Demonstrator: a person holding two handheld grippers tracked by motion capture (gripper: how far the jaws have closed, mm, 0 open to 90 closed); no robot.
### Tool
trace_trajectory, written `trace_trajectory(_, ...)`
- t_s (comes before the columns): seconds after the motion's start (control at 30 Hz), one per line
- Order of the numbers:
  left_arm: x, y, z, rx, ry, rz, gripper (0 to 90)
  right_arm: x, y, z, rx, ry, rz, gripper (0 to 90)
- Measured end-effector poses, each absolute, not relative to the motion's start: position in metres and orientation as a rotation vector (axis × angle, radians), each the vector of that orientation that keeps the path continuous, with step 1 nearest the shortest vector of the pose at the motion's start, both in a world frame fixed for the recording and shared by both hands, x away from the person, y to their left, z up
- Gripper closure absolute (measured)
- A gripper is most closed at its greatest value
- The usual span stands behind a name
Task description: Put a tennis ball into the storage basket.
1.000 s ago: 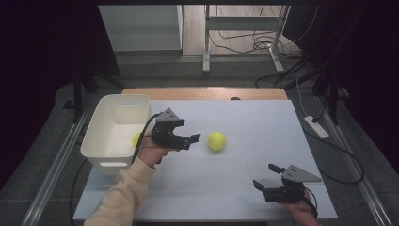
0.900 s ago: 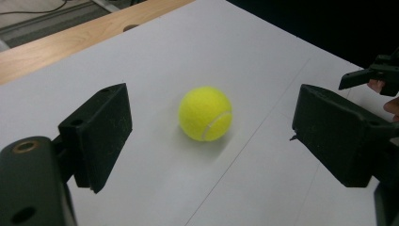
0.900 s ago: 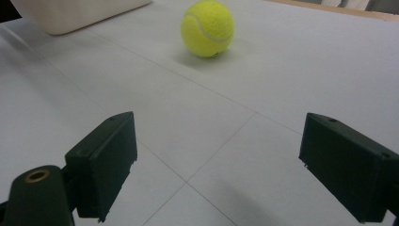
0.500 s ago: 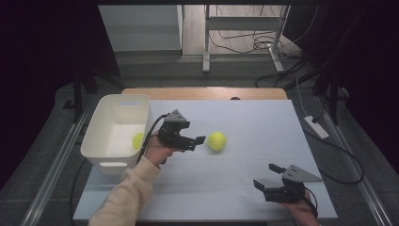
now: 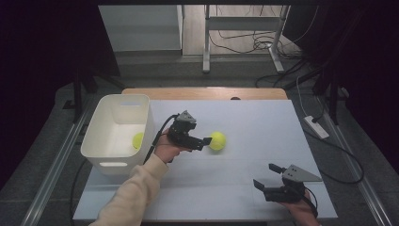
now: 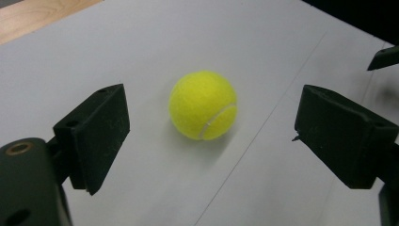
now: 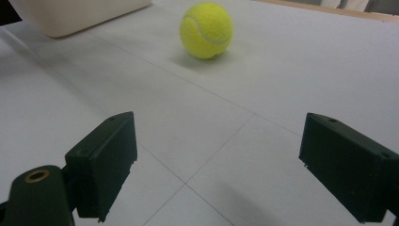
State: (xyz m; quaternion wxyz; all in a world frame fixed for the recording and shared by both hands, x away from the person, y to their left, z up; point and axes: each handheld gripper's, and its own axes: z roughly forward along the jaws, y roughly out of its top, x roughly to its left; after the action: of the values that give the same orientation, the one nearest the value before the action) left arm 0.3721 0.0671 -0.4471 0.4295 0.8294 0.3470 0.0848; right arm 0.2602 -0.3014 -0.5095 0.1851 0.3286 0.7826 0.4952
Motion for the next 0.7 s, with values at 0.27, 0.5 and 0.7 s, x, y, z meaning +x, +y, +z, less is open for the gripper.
trace_trajectory(0.27,0.377,0.059,-0.453,2.092,0.881,0.202,10.4,0.260,-0.301,-0.510,0.924,2.208,1.394,12.0)
trace_trajectory(0.5,0.380,0.053,-0.458,2.125,0.876,0.217,8.3,0.261,-0.301,-0.511,0.923,2.215,1.389,11.9)
trace_trajectory(0.7,0.383,0.048,-0.462,2.134,0.877,0.204,8.0,0.261,-0.301,-0.511,0.922,2.213,1.391,12.0)
